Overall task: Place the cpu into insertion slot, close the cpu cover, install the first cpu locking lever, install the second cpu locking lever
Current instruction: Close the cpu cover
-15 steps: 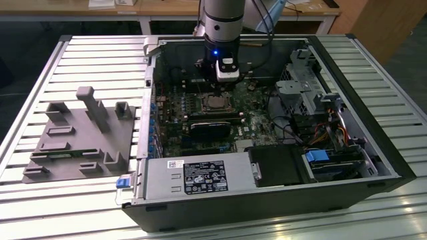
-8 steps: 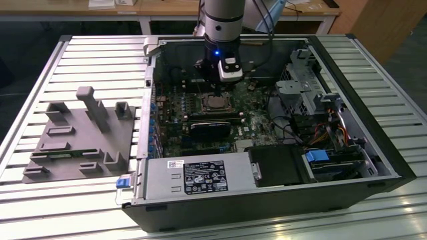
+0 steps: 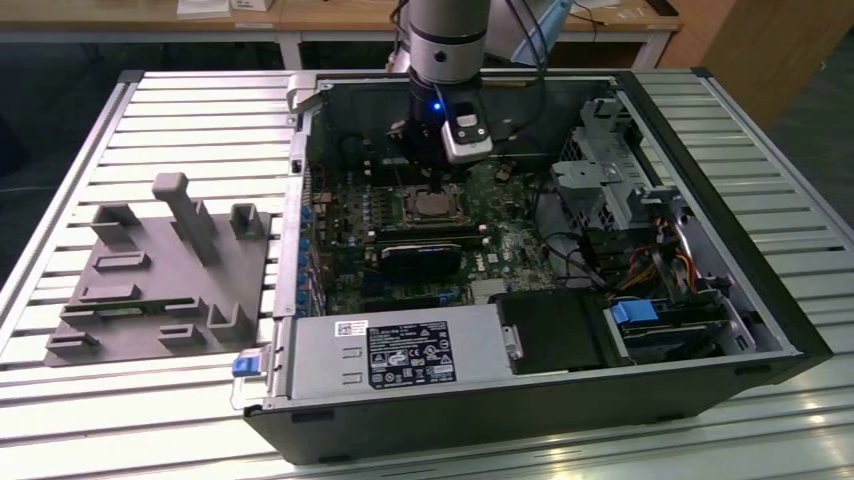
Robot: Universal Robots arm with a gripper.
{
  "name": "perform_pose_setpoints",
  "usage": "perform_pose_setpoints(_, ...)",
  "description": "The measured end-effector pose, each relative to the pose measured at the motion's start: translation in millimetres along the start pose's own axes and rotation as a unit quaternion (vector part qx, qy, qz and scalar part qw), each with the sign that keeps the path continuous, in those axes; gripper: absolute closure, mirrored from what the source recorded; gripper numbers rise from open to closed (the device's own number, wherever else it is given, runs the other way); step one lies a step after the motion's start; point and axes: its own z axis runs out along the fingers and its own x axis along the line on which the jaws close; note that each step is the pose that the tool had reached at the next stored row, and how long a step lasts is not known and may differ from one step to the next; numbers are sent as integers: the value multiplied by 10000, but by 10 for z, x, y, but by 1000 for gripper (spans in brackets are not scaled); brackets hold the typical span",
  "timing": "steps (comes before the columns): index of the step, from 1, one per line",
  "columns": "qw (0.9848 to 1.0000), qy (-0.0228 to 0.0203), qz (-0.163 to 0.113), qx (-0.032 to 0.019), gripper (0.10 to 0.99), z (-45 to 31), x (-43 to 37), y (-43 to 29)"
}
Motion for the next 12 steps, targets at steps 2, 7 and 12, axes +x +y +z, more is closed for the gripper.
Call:
perform_pose_setpoints(2, 9998, 1, -180, -4, 984, 1, 0, 0)
perform_pose_setpoints(7, 9982, 4, -606, -11, 984, 2, 0, 0)
perform_pose_setpoints(12, 9973, -7, -734, -19, 984, -2, 2, -1)
